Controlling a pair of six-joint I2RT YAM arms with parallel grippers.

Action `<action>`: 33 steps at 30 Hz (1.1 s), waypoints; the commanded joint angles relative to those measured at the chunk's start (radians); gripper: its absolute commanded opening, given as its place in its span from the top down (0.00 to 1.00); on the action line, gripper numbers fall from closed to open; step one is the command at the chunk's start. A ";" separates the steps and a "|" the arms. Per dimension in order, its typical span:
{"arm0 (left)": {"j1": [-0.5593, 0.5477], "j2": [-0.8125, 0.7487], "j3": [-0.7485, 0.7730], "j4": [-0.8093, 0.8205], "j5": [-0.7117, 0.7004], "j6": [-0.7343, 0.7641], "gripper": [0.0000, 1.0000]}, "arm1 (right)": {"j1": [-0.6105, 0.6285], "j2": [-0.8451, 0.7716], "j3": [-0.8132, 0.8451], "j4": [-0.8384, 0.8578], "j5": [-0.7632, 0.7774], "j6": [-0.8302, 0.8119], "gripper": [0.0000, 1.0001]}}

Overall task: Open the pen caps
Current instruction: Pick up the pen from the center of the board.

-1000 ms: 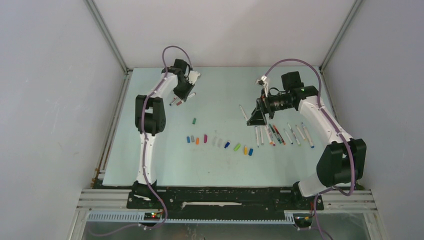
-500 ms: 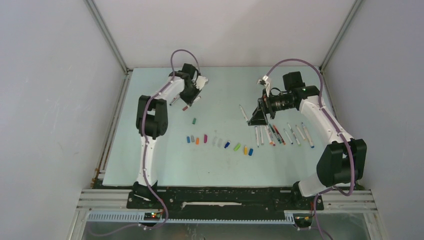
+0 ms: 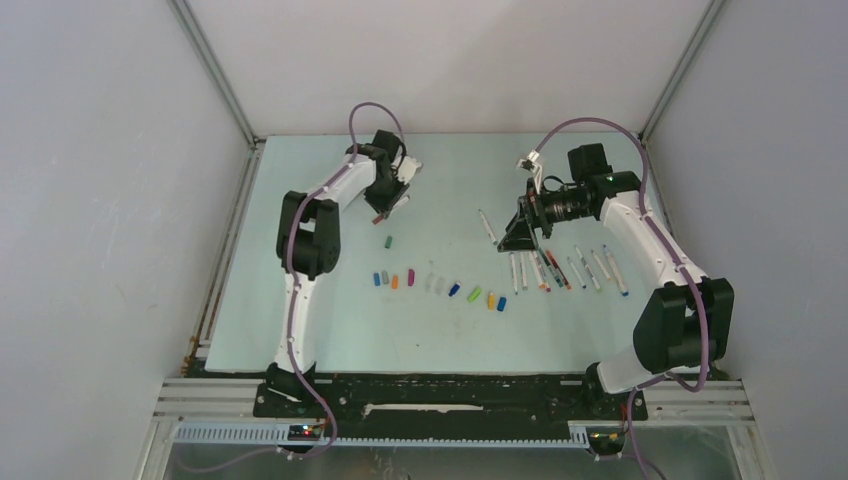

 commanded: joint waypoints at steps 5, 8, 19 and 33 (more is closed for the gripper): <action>0.003 -0.010 0.092 -0.003 -0.003 -0.013 0.83 | -0.007 -0.012 0.039 -0.007 -0.033 -0.019 0.14; 0.002 -0.025 0.139 0.002 0.018 -0.026 0.88 | -0.007 -0.010 0.039 -0.008 -0.029 -0.019 0.14; -0.030 -0.363 -0.146 0.283 0.125 -0.165 0.99 | -0.007 0.016 0.040 -0.078 -0.073 -0.122 0.14; -0.265 -0.889 -0.990 1.183 0.418 -0.726 1.00 | -0.009 -0.080 -0.118 0.267 -0.264 0.178 0.15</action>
